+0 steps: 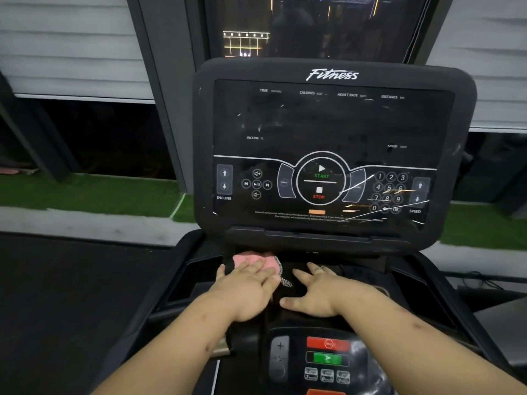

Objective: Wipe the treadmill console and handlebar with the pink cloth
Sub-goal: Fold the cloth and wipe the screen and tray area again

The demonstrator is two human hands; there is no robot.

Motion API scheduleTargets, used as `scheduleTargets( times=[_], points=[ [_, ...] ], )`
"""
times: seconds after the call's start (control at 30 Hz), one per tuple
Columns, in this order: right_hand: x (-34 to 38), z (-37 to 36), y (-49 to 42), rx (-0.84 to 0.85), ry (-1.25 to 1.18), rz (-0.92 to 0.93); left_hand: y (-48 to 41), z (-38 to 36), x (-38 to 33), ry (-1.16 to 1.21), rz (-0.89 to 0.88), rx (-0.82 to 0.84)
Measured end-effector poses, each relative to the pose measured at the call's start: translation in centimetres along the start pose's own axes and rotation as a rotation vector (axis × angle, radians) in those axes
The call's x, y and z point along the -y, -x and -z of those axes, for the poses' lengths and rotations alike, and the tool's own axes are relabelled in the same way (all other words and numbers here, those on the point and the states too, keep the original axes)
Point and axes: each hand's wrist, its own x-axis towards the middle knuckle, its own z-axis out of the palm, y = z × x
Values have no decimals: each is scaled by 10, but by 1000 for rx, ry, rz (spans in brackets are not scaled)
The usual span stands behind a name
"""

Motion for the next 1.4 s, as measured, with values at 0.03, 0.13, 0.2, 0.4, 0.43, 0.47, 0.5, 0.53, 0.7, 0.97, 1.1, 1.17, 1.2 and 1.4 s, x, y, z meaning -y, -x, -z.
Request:
scheduleTargets(
  times=[0.03,0.13,0.2,0.4,0.43,0.47,0.5,0.53,0.7,0.97,1.1,1.17,1.2,1.4],
  points=[
    [2,0,-2,11,2,-8,0,1,5,13,18,-5],
    [4,1,-2,31,-3,-19,0,2,6,40,40,0],
    [4,1,-2,23,-4,-22,-2,3,-4,45,29,3],
    [6,1,1,17,-1,-28,-6,0,-2,59,-15,2],
    [5,1,1,19,-1,-25,-5,-1,6,59,-19,1],
    [5,2,1,21,-2,-21,-3,-1,16,62,-18,-2],
    [5,2,0,25,-3,-20,-1,-1,28,71,-12,-5],
    [5,2,1,27,-3,-19,3,-1,40,84,-3,-9],
    [3,0,-3,20,-24,-15,22,-12,74,121,-10,-37],
    [7,-2,-4,7,-18,-31,-1,-16,48,85,-147,-76],
    [7,-2,-3,-4,-27,-36,-27,-20,24,30,-210,-97],
    [8,0,-2,-7,-27,-39,-34,-22,21,5,-223,-99],
    [8,0,-2,-7,-26,-39,-35,-22,22,-5,-228,-102],
    [6,-2,0,-9,-33,-40,-12,-23,48,23,-193,-97]
  ],
)
